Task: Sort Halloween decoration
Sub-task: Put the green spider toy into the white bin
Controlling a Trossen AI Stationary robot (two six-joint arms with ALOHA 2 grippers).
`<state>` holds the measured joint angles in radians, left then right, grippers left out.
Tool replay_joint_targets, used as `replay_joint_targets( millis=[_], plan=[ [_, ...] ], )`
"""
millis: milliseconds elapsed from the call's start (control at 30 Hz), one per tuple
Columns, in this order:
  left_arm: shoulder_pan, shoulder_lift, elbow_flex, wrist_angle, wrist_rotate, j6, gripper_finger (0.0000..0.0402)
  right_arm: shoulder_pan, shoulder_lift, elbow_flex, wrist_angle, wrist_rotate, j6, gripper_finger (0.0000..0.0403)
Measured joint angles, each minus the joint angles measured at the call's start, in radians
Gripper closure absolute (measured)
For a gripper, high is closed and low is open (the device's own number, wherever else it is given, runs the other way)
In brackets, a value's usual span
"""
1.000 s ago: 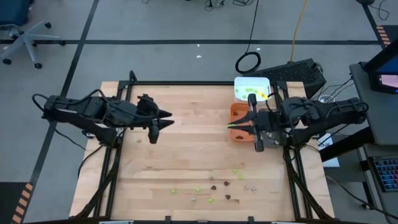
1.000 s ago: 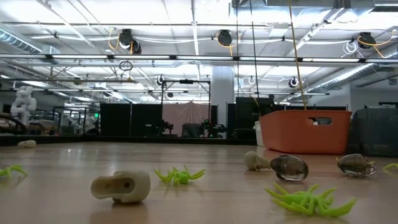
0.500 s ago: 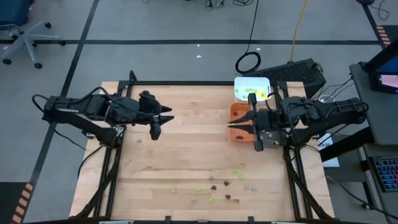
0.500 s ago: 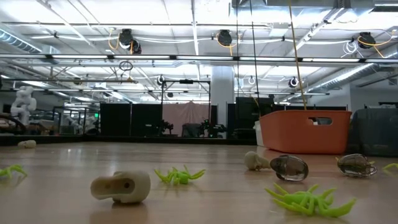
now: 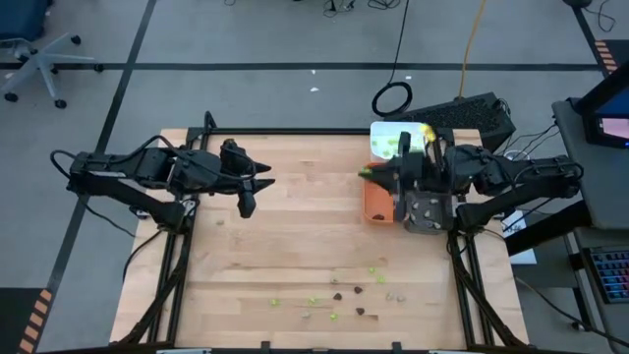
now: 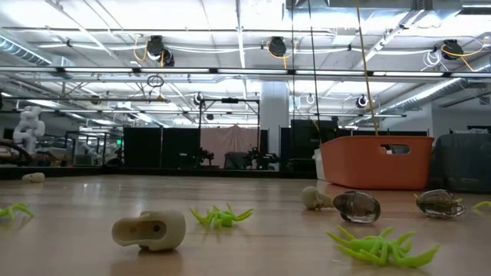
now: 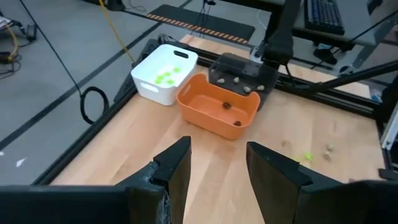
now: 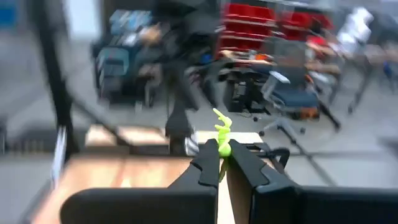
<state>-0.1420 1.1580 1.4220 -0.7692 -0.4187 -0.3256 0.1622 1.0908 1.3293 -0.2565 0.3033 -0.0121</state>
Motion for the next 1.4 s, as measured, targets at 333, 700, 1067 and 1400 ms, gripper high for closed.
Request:
replay_joint_targets(
  millis=[333,700,1067,1400],
  plan=[
    [0.044,0.000,0.000,0.000,-0.001,-0.001,0.0240,-0.080,-0.001,0.000,-0.008,0.009,0.652,0.0403],
    [0.095,0.000,0.000,0.000,-0.002,-0.004,0.0240,-0.153,-0.005,0.000,0.004,-0.094,0.815,0.0403],
    [0.096,0.006,0.000,0.002,-0.005,0.015,0.0240,-0.440,-0.018,0.000,-0.251,-0.098,0.798,0.0403],
    [0.096,0.008,-0.001,0.022,-0.056,0.103,0.0240,-0.795,0.052,0.000,-0.583,-0.271,0.621,0.0403]
  ],
)
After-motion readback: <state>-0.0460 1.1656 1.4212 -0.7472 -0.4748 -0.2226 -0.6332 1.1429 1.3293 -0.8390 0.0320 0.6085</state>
